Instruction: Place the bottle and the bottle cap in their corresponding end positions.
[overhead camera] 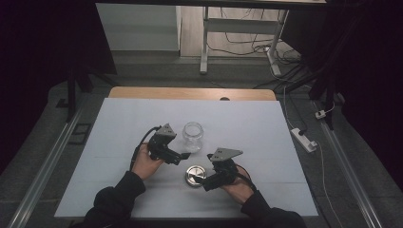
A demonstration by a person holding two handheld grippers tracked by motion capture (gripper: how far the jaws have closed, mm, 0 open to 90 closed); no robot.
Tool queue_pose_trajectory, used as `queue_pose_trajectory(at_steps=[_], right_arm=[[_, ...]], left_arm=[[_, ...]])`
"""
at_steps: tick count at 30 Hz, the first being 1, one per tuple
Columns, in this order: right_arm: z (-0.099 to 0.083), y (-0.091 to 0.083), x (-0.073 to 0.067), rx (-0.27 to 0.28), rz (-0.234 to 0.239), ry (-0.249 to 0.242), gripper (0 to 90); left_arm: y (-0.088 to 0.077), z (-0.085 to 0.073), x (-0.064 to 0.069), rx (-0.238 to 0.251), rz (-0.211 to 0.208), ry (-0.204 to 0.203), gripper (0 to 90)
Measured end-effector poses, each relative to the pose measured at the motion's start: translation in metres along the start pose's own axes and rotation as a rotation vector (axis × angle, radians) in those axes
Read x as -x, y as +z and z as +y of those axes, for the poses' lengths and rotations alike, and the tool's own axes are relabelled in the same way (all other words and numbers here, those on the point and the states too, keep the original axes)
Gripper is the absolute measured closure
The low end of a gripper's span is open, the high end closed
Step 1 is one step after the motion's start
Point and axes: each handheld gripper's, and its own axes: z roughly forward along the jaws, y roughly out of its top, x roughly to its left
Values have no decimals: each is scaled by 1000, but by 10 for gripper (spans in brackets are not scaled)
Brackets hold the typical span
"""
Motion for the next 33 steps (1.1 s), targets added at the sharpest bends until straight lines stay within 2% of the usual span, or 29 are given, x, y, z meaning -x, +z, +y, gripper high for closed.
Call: queue_pose_trajectory(at_steps=[8,13,18,27,33], right_arm=[[-4,-12,5,-4,-23,-4,12],[-8,-21,10,-15,-35,7,4],[-13,-32,15,-24,-50,13,0],[-20,-52,20,-5,-97,40,0],[-26,-66,22,-5,-126,56,0]], left_arm=[[-14,-17,14,-11,-29,-11,0],[-25,-28,20,-16,-22,-16,0],[-40,-43,25,-5,-23,-47,0],[-67,-67,30,14,-3,-90,0],[-78,-81,32,5,16,-112,0]])
